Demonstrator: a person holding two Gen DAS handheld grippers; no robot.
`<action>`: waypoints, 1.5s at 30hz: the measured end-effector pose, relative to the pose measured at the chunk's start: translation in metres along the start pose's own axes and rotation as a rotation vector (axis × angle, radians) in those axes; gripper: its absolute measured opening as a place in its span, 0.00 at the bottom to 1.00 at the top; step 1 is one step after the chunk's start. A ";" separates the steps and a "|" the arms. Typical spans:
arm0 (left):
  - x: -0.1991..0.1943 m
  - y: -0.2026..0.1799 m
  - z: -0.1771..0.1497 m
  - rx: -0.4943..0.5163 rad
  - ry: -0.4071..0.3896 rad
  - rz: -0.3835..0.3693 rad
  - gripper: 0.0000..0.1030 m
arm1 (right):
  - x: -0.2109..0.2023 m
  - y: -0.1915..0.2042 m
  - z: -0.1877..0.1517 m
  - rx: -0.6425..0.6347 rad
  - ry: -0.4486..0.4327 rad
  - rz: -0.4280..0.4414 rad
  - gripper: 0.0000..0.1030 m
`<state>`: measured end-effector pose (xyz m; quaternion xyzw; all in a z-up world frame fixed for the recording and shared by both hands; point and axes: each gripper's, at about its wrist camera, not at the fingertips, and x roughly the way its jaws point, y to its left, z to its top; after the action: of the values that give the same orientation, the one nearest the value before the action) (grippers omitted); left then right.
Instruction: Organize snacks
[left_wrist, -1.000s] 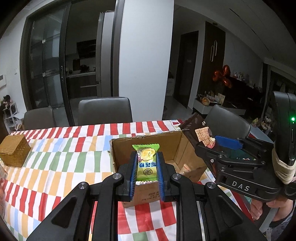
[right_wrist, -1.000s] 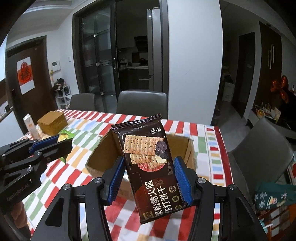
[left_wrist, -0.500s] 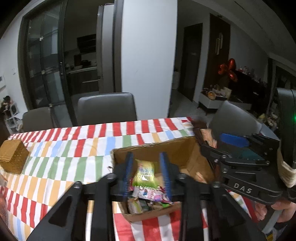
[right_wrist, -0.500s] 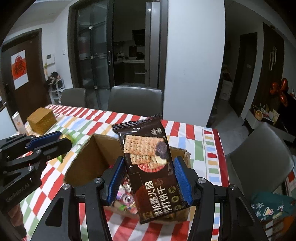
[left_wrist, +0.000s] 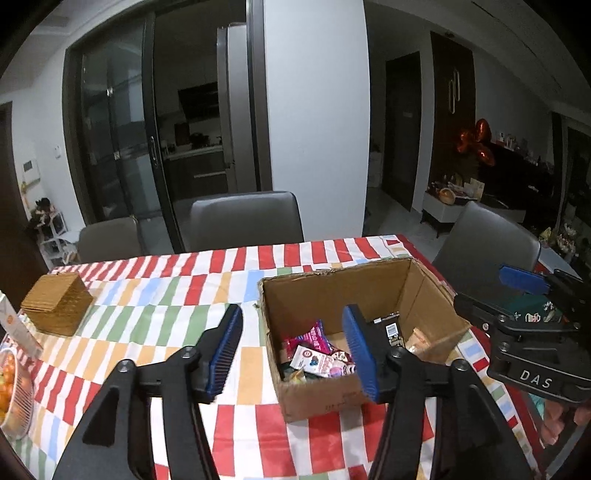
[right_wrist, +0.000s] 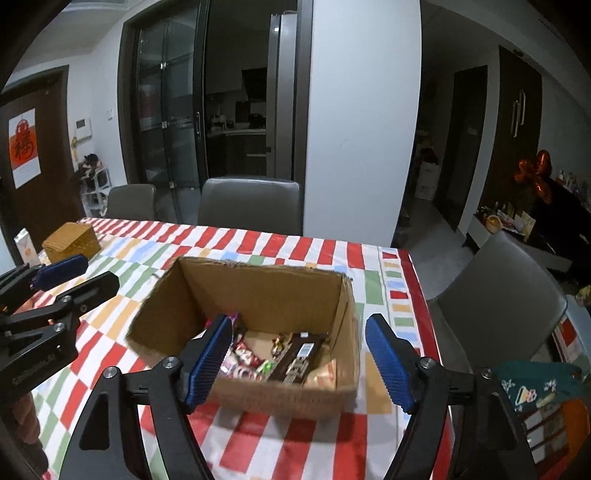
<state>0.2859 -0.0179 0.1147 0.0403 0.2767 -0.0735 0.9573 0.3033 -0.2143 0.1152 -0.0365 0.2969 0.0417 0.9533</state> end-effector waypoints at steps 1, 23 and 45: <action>-0.006 -0.001 -0.002 0.003 -0.005 -0.001 0.60 | -0.005 0.000 -0.002 0.001 -0.004 -0.001 0.74; -0.124 -0.006 -0.079 -0.009 -0.110 0.012 0.94 | -0.123 0.020 -0.081 0.016 -0.104 -0.043 0.90; -0.168 -0.015 -0.107 0.014 -0.140 0.022 0.96 | -0.166 0.024 -0.119 0.051 -0.113 -0.031 0.91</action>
<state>0.0869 -0.0003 0.1141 0.0447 0.2082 -0.0674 0.9748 0.0976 -0.2110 0.1114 -0.0144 0.2429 0.0213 0.9697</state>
